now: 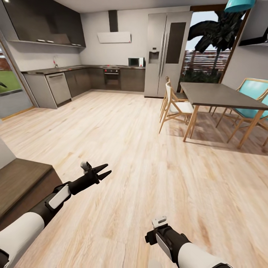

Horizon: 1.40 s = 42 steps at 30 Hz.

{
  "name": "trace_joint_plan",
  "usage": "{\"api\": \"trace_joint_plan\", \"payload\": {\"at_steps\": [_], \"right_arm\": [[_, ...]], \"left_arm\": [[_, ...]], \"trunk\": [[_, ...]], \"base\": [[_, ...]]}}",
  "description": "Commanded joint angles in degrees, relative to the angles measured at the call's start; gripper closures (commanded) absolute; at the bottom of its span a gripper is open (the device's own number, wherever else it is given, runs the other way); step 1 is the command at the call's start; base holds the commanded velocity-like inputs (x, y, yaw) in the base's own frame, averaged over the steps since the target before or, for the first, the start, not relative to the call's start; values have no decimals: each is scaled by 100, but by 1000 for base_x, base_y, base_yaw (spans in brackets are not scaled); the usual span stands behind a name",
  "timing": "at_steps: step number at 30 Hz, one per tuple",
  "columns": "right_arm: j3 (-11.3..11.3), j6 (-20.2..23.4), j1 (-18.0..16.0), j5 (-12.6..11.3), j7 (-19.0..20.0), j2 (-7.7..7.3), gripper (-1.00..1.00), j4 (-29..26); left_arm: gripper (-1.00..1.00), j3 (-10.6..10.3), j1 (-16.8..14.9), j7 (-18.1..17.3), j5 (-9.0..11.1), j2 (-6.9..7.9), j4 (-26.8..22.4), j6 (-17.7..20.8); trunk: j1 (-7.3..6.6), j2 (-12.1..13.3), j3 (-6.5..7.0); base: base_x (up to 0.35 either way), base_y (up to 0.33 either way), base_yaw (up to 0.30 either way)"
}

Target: Place each of the two pumpkins and all three candles from the living room inside a cabinet in the living room (use any cabinet), then make sure every cabinet is closed, and position the cauldron so it is next to a table in the living room.

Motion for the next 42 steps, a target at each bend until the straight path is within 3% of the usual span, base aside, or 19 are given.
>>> {"api": "trace_joint_plan", "payload": {"at_steps": [1,9,34,42], "right_arm": [[0,0,0,0,-1,0,-100,0],[0,-1,0,-15,-4,0,-100,0],[-8,1,0,-31,-4,0,-100,0],[-9,-227,209,-28,-13,0,-100,26]], "left_arm": [[-100,0,0,0,1,0,0,0],[-100,0,-2,0,1,1,4,0],[-100,0,0,4,1,1,8,1],[-100,0,0,9,1,-7,8,0]], "trunk": [[23,-42,-18],[198,-362,-162],[747,-1365,-611],[923,-1686,-754]], "base": [[0,0,86],[0,0,152],[0,0,4],[0,0,0]]}}
